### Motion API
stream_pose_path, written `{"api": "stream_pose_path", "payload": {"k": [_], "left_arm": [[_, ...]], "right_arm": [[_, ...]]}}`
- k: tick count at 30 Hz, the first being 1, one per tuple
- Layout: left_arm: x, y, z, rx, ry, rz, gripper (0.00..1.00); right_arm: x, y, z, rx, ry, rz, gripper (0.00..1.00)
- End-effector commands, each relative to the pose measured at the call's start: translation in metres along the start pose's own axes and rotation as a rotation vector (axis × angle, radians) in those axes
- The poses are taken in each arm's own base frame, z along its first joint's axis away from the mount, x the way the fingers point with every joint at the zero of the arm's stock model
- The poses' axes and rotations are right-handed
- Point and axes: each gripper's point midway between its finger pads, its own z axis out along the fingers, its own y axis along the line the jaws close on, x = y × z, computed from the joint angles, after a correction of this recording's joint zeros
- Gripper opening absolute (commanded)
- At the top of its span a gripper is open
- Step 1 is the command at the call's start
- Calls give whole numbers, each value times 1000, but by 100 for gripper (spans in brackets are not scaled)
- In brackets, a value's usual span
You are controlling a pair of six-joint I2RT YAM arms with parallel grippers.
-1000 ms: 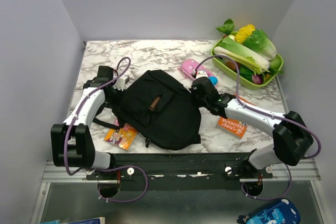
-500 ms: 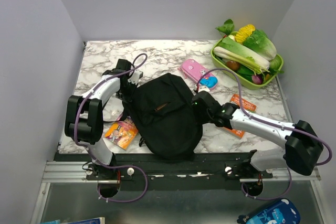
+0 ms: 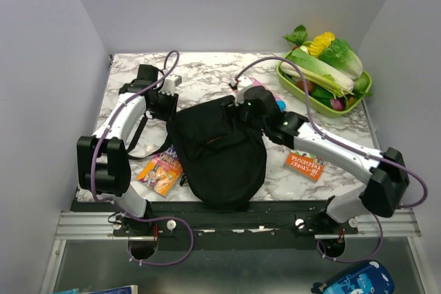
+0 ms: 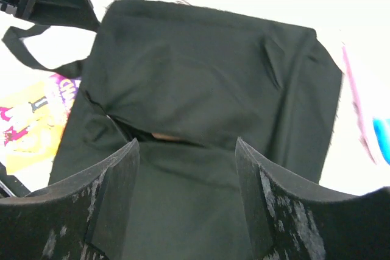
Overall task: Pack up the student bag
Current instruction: Adjust the student bag at the center of the board, then zip the student bag at the center of the board.
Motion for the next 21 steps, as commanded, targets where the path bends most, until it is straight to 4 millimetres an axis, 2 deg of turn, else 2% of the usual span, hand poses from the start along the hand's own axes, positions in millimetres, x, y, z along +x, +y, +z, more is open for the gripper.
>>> {"api": "stream_pose_path", "payload": {"k": [1,4,5,6,7,8,9,12,16,21], "left_arm": [[6,-17,-31,125,-40,-20,48],[11,-17,-41,149,-60,-43,52],[14,-14,-46,160,-63,-64,53],[14,-13,-53,186,-85,-81,47],[17,-16,-56,221,-94,-86,39],[21,-10,-63,235,-114,-94,34],[18,-13,-73,250,-158,-80,29],[27,-12,-80,240,-190,-57,33],[33,-22,-85,305,-189,-43,40],[36,-33,-89,365,-198,-26,40]], "right_arm": [[-10,50,37,-237,7,-146,72],[-10,77,48,-351,-6,-186,72],[0,82,58,-365,20,-200,72],[4,90,64,-380,26,-211,72],[-1,96,68,-399,19,-210,72],[12,101,80,-414,53,-213,72],[17,107,83,-425,67,-221,72],[24,120,88,-447,67,-260,72],[36,119,97,-437,71,-322,72],[43,122,106,-438,71,-353,71]]}}
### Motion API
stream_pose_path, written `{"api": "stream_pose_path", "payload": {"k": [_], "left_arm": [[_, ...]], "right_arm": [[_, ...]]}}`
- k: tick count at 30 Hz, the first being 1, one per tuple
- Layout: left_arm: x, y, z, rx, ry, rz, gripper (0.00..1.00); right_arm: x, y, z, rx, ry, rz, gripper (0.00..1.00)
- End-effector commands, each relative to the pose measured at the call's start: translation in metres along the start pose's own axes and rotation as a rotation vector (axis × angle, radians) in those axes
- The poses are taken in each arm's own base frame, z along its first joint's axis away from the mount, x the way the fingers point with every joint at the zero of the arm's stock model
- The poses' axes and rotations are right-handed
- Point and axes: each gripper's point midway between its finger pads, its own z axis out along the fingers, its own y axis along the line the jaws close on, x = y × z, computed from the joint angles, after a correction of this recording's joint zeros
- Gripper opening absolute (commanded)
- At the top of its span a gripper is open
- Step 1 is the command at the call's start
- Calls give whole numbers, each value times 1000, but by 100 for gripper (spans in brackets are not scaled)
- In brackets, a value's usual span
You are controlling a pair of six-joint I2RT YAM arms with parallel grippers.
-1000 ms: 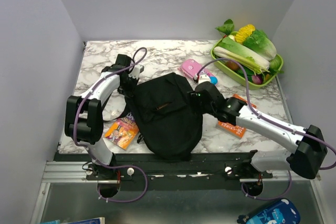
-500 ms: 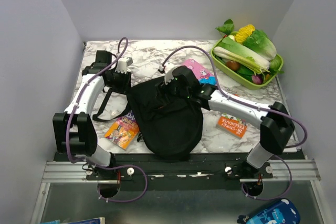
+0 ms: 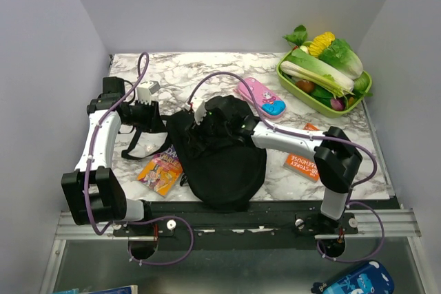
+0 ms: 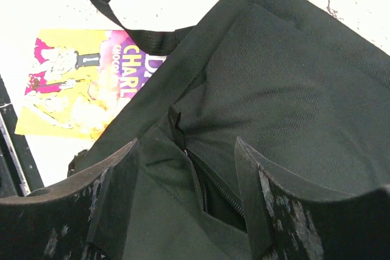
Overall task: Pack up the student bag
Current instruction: Zip the student bag at the center of the board.
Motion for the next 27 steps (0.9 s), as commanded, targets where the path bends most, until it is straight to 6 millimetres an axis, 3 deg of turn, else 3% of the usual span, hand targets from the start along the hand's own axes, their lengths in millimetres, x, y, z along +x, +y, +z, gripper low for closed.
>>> {"api": "stream_pose_path", "payload": {"k": [1,8,13,20,27], "left_arm": [[3,-21,-4,119,-23,36,40],[4,-26,-7,124,-23,37,41],[9,-11,-5,55,-15,16,50],[14,-3,-12,-9,-30,18,51],[16,-9,-17,14,-43,26,69]], "right_arm": [[-1,2,18,-13,-16,-59,70],[7,-3,33,3,-6,-39,70],[3,-2,40,10,-10,-26,69],[2,-4,45,28,-13,-4,57],[9,-6,47,38,1,11,47]]}}
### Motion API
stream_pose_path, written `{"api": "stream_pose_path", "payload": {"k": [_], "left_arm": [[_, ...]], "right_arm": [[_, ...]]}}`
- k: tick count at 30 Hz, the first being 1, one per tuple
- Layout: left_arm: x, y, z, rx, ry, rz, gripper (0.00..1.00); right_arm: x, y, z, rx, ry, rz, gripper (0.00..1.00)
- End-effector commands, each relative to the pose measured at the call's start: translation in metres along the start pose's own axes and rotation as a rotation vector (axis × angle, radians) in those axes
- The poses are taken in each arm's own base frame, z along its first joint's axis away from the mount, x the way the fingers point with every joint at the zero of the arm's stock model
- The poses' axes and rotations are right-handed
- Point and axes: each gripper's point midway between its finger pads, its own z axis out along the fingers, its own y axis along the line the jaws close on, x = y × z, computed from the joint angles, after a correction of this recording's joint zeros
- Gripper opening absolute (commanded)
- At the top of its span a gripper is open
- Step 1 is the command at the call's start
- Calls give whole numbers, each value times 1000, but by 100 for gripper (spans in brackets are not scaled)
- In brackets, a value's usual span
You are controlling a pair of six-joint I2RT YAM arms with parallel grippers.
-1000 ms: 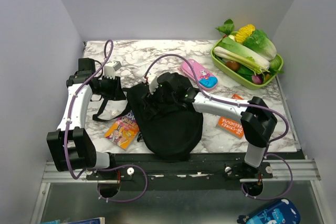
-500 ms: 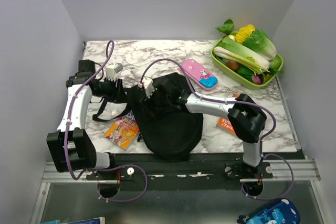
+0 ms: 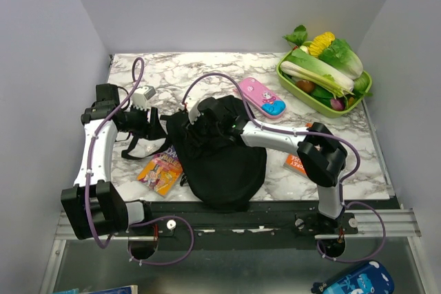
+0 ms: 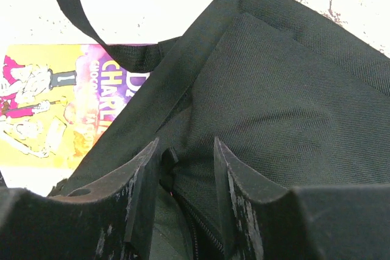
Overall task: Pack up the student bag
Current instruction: Zip the student bag at the center of the board.
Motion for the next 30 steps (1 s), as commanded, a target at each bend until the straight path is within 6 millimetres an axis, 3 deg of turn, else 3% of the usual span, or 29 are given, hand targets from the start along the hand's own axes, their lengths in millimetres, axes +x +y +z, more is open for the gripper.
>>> {"api": "stream_pose_path", "payload": {"k": [1,5,8,12,15,20,26,30], "left_arm": [[0,-4,-2,19,-12,15,70],[-3,-6,-1,41,-19,18,75],[-3,-10,3,93,-5,5,76],[5,-20,16,155,18,43,80],[9,-34,28,184,33,117,81],[12,-58,50,213,61,260,81],[15,-59,65,252,75,278,77],[16,-58,71,260,50,297,75]], "right_arm": [[2,-1,9,18,-3,6,47],[3,2,10,11,-4,37,43],[4,3,12,12,0,50,34],[1,-6,9,66,-10,77,1],[-8,-14,1,117,-50,84,1],[-8,-19,-14,147,-77,139,1],[7,-27,-19,108,-106,321,1],[0,-35,-27,94,-147,377,1]]}}
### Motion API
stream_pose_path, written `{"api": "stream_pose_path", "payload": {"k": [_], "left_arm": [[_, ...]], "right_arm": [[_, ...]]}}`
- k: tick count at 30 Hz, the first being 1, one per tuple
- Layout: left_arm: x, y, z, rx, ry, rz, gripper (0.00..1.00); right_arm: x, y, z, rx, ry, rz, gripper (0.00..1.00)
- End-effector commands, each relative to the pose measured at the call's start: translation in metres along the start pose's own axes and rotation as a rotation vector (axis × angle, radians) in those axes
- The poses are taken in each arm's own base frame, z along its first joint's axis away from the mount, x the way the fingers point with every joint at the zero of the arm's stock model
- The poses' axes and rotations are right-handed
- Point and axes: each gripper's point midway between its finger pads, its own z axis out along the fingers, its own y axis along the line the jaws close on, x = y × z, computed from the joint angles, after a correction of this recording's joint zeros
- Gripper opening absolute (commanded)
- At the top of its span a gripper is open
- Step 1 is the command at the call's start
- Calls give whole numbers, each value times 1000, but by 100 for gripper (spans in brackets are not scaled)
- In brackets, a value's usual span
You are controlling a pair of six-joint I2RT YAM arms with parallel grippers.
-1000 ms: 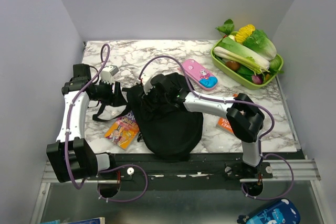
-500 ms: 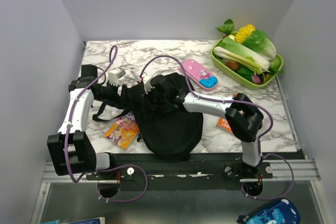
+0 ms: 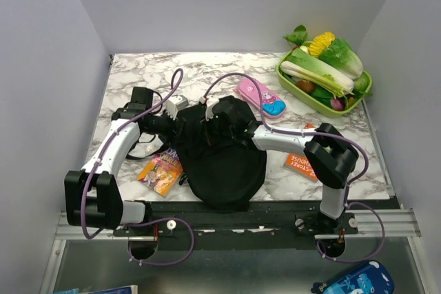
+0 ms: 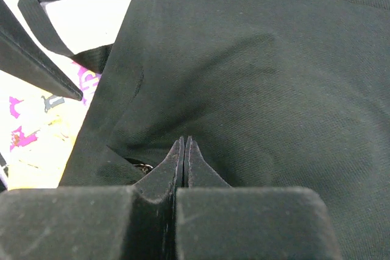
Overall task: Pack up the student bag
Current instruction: Zip the student bag at the center of the board.
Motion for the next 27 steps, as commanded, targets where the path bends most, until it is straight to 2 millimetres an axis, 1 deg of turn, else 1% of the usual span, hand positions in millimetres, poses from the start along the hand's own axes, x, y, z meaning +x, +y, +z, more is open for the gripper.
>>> {"api": "stream_pose_path", "payload": {"k": [1,3,4,6,8,13,16,18,21,22,24,25,27], "left_arm": [[0,5,9,10,-44,61,75],[-6,10,11,-10,-77,80,75],[-8,11,12,-16,-89,81,76],[-12,11,15,-7,-109,94,77],[-15,9,19,16,-107,101,77],[-6,14,34,18,-64,107,77],[-4,18,40,14,-49,100,78],[-3,19,44,9,-37,112,76],[1,17,47,25,-11,105,68],[2,17,47,27,-7,114,62],[5,16,46,28,3,116,54],[6,15,45,29,5,126,41],[8,9,43,50,24,129,31]], "right_arm": [[-31,-1,-11,-50,-98,120,1],[-34,-2,-12,-75,-101,154,1],[-37,-7,-12,-81,-106,188,1],[-40,-2,-14,-124,-114,201,1],[-40,-3,-14,-132,-111,202,1],[-44,0,-16,-145,-120,202,1],[-45,2,-17,-153,-121,218,1],[-46,3,-17,-166,-124,224,1],[-48,1,-17,-161,-126,228,1],[-48,0,-17,-157,-129,225,1],[-50,-2,-18,-153,-135,220,1],[-50,-4,-18,-148,-136,217,1],[-50,-7,-17,-143,-135,219,1]]}}
